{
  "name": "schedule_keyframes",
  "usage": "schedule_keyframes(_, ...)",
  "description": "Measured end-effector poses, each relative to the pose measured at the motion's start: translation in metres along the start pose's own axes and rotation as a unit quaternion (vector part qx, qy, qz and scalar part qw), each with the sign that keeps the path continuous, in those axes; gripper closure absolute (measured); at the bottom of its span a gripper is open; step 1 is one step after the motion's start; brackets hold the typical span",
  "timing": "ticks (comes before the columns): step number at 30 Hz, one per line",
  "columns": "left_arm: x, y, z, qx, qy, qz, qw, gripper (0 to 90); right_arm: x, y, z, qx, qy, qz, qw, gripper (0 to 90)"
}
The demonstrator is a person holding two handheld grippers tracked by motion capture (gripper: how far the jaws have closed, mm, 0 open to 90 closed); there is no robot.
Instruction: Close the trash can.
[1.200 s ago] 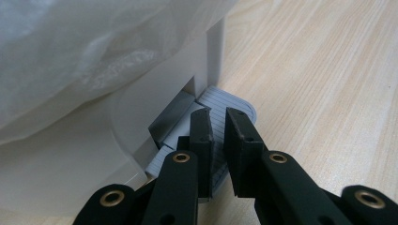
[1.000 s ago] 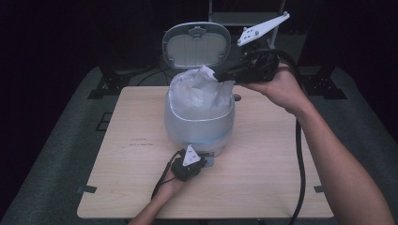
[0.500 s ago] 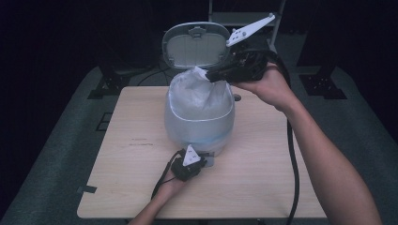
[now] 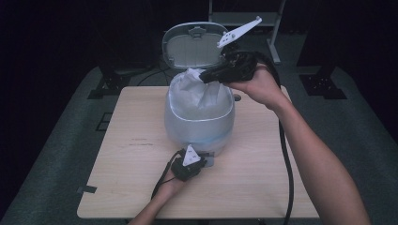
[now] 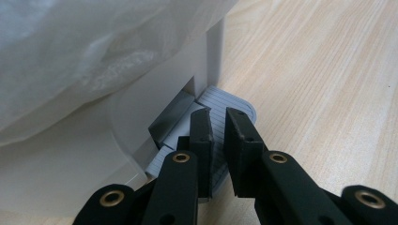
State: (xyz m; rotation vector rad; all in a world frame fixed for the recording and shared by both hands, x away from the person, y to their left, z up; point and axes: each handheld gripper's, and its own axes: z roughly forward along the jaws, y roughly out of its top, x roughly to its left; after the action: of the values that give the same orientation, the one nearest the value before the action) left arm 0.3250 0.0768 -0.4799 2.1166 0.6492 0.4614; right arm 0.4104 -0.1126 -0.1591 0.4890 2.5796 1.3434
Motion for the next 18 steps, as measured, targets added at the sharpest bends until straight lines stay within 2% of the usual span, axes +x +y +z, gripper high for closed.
schedule_keyframes(8,0.0,0.0,0.0,0.001,0.001,0.0,1.0,81.6,-0.002,-0.001,0.01,0.005,0.003,0.003,1.0,85.5)
schedule_keyframes(15,0.0,0.0,0.0,0.001,0.0,0.0,1.0,81.6,-0.004,0.0,0.017,0.011,-0.006,0.005,0.9999,76.2)
schedule_keyframes(18,0.0,0.0,0.0,0.001,0.0,0.001,1.0,81.6,-0.005,0.0,0.019,0.011,-0.006,0.004,0.9999,75.9)
